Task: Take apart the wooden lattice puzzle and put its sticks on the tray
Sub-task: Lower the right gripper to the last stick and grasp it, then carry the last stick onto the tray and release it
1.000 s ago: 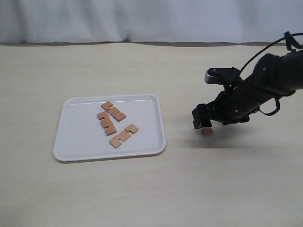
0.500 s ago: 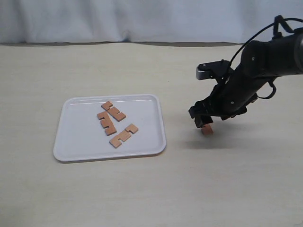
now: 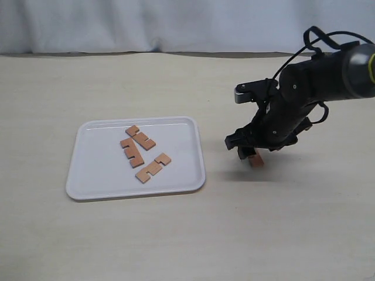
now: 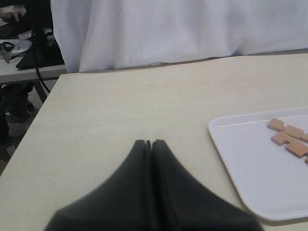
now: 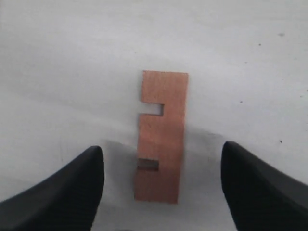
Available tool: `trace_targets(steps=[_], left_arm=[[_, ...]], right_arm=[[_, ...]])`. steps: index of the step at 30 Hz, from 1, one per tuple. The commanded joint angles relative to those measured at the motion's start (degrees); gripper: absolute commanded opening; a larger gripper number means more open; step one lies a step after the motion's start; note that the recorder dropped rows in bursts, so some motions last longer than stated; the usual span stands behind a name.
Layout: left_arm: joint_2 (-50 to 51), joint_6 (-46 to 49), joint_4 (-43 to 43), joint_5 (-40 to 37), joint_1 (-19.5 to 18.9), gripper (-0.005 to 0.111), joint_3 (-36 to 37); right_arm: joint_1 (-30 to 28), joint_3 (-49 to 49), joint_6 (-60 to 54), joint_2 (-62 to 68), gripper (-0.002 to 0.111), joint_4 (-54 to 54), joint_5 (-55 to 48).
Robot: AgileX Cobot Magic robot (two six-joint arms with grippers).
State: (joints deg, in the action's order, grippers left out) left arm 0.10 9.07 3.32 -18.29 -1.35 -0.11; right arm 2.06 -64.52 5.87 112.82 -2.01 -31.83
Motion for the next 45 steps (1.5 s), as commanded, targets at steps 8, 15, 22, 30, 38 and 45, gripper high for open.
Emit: trace_targets(steps=[8,15,22,30,38,45], left_arm=[[-0.1,0.1,-0.1,0.6,0.1,0.000,0.1],[-0.1,0.1,-0.1,0.6,0.1,0.000,0.1],[-0.1,0.1,-0.1,0.6,0.1,0.000,0.1],[-0.1,0.1,-0.1,0.6,0.1,0.000,0.1],[-0.1,0.1,-0.1,0.6,0.1,0.000,0.1],[-0.1,0.1,-0.1,0.6,0.1,0.000,0.1]], right_arm=[[0.1,-0.2,0.4,1.8,0.005,0.2,2.7],[0.1,-0.2,0.4,-2.5,0.005,0.0,-1.1],[0.1,-0.2,-0.6,-5.4,0.005,0.0,-5.7],[0.1,-0.2,-3.9,-6.3,0.005,4.4,-6.9],[0.1,-0.2,-18.6,-6.3,0.005,30.1,-4.9],[0.5,0.0,-48.2,-6.0,0.005,64.2,-8.1]])
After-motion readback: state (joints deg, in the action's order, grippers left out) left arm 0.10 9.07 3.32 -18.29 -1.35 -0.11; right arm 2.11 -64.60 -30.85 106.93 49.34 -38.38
